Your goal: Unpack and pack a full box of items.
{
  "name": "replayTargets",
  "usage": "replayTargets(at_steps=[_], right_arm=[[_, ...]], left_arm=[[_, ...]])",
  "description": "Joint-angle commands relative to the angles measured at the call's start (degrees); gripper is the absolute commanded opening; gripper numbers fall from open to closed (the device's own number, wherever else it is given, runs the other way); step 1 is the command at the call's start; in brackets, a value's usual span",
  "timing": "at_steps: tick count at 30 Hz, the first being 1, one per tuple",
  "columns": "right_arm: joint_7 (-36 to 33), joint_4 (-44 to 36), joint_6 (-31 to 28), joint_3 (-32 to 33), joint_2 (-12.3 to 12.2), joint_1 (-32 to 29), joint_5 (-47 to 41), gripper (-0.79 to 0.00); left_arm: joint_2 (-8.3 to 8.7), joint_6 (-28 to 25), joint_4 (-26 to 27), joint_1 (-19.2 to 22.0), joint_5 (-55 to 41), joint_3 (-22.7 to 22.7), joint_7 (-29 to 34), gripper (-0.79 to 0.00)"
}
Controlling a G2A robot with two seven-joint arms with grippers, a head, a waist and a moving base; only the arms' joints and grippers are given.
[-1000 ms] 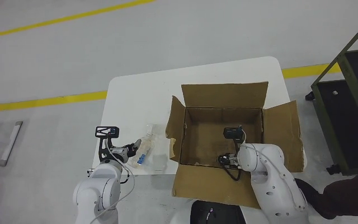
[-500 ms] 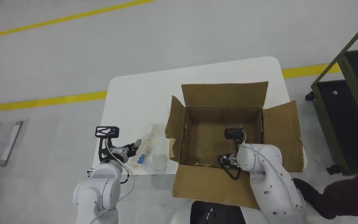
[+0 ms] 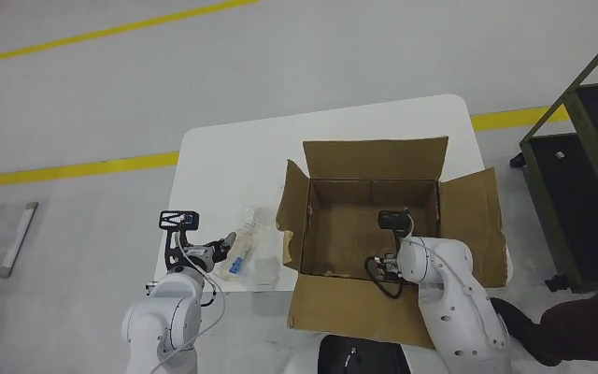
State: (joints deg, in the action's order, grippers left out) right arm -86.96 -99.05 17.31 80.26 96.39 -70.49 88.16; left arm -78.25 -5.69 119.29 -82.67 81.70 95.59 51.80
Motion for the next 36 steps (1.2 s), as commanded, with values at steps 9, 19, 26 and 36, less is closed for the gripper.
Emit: replayTargets(at_steps=[9,19,26,36], right_arm=[[-0.79,-4.59,-0.79,1.75,0.49,1.53,0.97,-0.785],[-0.38,-16.36,-2.07,0.67,0.51,-0.84,3.95,-0.785],[5.65,-19.88,-4.80,0.52,0.05,-5.26,3.13,-0.785],[12.71,-22.56,-5.09,0.80,-0.34,-11.29,1.69,-0.785]], left_arm=[[0.00,0.00,0.00,0.00,0.00,0.00,0.00,0.000],[0.00,0.00,0.00,0.00,0.00,0.00,0.00,0.000],[0.00,0.00,0.00,0.00,0.00,0.00,0.00,0.000],[0.00,0.00,0.00,0.00,0.00,0.00,0.00,0.000]])
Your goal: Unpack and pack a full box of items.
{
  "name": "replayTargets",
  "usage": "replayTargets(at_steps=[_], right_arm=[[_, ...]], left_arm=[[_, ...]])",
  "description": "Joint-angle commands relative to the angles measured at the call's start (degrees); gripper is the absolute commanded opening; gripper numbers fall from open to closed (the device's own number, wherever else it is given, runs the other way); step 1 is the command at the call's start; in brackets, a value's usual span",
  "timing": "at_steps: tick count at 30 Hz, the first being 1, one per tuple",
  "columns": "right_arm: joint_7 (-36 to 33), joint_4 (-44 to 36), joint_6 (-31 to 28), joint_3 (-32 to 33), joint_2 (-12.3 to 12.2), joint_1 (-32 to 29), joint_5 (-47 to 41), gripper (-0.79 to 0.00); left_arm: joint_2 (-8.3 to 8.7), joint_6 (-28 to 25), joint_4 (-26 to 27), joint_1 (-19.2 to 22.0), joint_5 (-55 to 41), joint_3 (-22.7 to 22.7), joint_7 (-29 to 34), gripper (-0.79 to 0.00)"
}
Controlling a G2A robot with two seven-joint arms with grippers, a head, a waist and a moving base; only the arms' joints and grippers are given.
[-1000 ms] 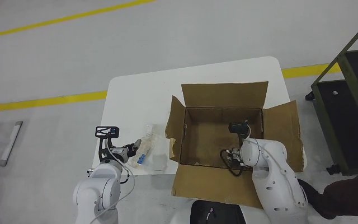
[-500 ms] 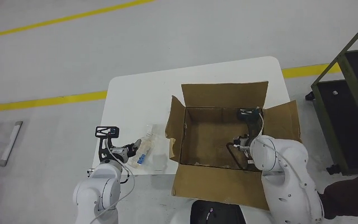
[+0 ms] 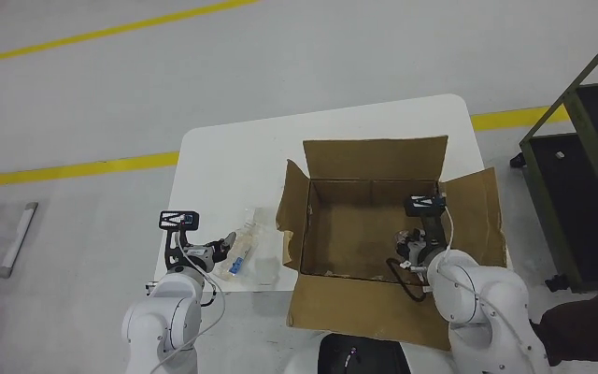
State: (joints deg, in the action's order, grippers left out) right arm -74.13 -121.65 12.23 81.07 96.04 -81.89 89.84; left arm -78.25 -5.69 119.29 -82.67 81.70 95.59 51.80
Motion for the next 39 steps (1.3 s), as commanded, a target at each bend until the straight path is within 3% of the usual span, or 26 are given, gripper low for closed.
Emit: replayTargets(at_steps=[1,9,14,21,28,39], right_arm=[[-0.13,0.04,-0.01,-0.01,0.01,0.11,0.01,-0.785],[-0.13,0.04,-0.01,-0.01,0.01,0.11,0.01,-0.785],[3.41,1.81,-1.86,0.50,-0.25,1.91,-2.03,-0.785],[5.22,0.65,-10.04,2.68,-1.14,5.88,-3.85,-0.785],[5.38,-3.07,-19.39,5.04,-2.27,6.14,-7.11,-0.785],[5.61,-3.49,-20.47,5.91,-2.65,5.69,-7.84,-0.785]], left_arm=[[0.00,0.00,0.00,0.00,0.00,0.00,0.00,0.000],[0.00,0.00,0.00,0.00,0.00,0.00,0.00,0.000],[0.00,0.00,0.00,0.00,0.00,0.00,0.00,0.000],[0.00,0.00,0.00,0.00,0.00,0.00,0.00,0.000],[0.00,0.00,0.00,0.00,0.00,0.00,0.00,0.000],[0.00,0.00,0.00,0.00,0.00,0.00,0.00,0.000]])
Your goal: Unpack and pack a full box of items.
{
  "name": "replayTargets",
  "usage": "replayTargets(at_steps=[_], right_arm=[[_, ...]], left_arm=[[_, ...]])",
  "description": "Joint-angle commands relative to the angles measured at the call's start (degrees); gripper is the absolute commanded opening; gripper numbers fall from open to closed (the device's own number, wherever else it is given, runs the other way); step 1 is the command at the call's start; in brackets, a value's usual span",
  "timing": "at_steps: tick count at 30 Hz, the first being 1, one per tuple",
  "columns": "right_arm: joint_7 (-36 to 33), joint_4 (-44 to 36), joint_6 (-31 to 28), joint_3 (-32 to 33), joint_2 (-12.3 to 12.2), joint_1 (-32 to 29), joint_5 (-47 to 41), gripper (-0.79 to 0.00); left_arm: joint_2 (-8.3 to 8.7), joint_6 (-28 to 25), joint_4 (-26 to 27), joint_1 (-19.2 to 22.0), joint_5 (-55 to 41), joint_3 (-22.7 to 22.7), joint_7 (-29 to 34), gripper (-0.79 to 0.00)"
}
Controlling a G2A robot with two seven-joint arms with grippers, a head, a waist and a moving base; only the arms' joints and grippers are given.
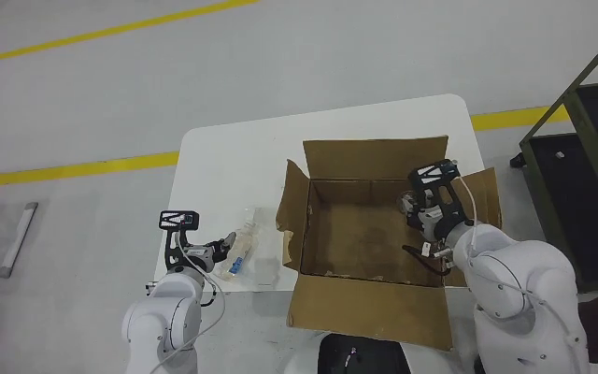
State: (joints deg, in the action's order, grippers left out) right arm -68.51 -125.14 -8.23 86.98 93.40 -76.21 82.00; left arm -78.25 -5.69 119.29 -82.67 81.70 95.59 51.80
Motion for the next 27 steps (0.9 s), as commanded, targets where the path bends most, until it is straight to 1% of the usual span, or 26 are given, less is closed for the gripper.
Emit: replayTargets(at_steps=[1,6,8,11,16,19,21,25,27], right_arm=[[-0.01,0.00,-0.01,0.00,0.00,0.00,0.00,-0.785],[0.39,0.06,0.07,0.05,-0.01,-0.08,-0.01,-0.785],[2.97,1.13,0.82,0.78,-0.16,-0.15,-0.59,-0.785],[4.01,1.54,1.62,2.69,-0.43,0.76,-2.76,-0.785],[3.50,0.08,1.57,6.58,-0.93,1.73,-11.40,-0.785],[2.32,-1.16,0.85,8.99,-1.28,1.38,-18.40,-0.785],[1.72,-1.71,0.38,10.48,-1.60,0.88,-21.00,-0.785],[2.23,-1.31,1.41,12.88,-2.07,0.03,-26.64,-0.785],[2.97,-0.68,2.43,14.14,-2.24,-0.16,-30.90,-0.785]], left_arm=[[0.00,0.00,0.00,0.00,0.00,0.00,0.00,0.000],[0.00,0.00,0.00,0.00,0.00,0.00,0.00,0.000],[0.00,0.00,0.00,0.00,0.00,0.00,0.00,0.000],[0.00,0.00,0.00,0.00,0.00,0.00,0.00,0.000],[0.00,0.00,0.00,0.00,0.00,0.00,0.00,0.000],[0.00,0.00,0.00,0.00,0.00,0.00,0.00,0.000],[0.00,0.00,0.00,0.00,0.00,0.00,0.00,0.000],[0.00,0.00,0.00,0.00,0.00,0.00,0.00,0.000],[0.00,0.00,0.00,0.00,0.00,0.00,0.00,0.000]])
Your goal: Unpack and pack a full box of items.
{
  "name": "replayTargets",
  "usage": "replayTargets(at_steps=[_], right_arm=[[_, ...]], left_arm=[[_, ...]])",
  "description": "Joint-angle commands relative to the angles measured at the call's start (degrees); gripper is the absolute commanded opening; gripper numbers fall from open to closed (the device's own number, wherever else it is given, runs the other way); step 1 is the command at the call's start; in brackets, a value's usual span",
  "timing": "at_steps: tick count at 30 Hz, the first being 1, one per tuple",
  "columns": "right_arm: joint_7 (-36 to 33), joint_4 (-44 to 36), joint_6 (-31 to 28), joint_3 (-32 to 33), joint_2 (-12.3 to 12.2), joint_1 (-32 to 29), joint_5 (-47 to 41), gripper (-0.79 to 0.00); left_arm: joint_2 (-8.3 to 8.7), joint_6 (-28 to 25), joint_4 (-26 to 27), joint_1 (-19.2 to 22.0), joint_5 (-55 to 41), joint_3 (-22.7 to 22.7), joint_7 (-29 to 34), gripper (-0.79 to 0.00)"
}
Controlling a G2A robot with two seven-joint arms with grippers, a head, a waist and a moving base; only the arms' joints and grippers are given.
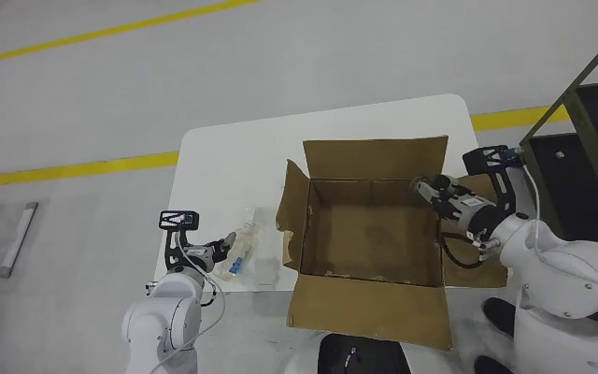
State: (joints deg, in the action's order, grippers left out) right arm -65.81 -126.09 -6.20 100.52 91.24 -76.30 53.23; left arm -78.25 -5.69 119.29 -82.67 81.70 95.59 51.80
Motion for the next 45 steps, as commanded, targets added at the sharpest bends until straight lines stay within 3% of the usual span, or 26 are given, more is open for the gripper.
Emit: replayTargets(at_steps=[1,11,24,28,37,45], right_arm=[[0.61,0.41,0.80,1.37,-0.21,-0.13,-3.16,-0.785],[1.82,4.55,6.66,7.56,-1.33,-0.19,-22.56,-0.785],[2.62,4.90,6.91,7.51,-1.33,-0.37,-23.07,-0.785],[4.31,6.96,9.53,8.87,-1.68,-0.51,-30.05,-0.785],[0.67,9.49,12.02,14.93,-3.14,-1.39,-48.22,-0.785],[1.72,7.42,12.20,20.19,-4.83,-4.28,-50.22,-0.785]], left_arm=[[0.00,0.00,0.00,0.00,0.00,0.00,0.00,0.000],[0.00,0.00,0.00,0.00,0.00,0.00,0.00,0.000],[0.00,0.00,0.00,0.00,0.00,0.00,0.00,0.000],[0.00,0.00,0.00,0.00,0.00,0.00,0.00,0.000],[0.00,0.00,0.00,0.00,0.00,0.00,0.00,0.000],[0.00,0.00,0.00,0.00,0.00,0.00,0.00,0.000]])
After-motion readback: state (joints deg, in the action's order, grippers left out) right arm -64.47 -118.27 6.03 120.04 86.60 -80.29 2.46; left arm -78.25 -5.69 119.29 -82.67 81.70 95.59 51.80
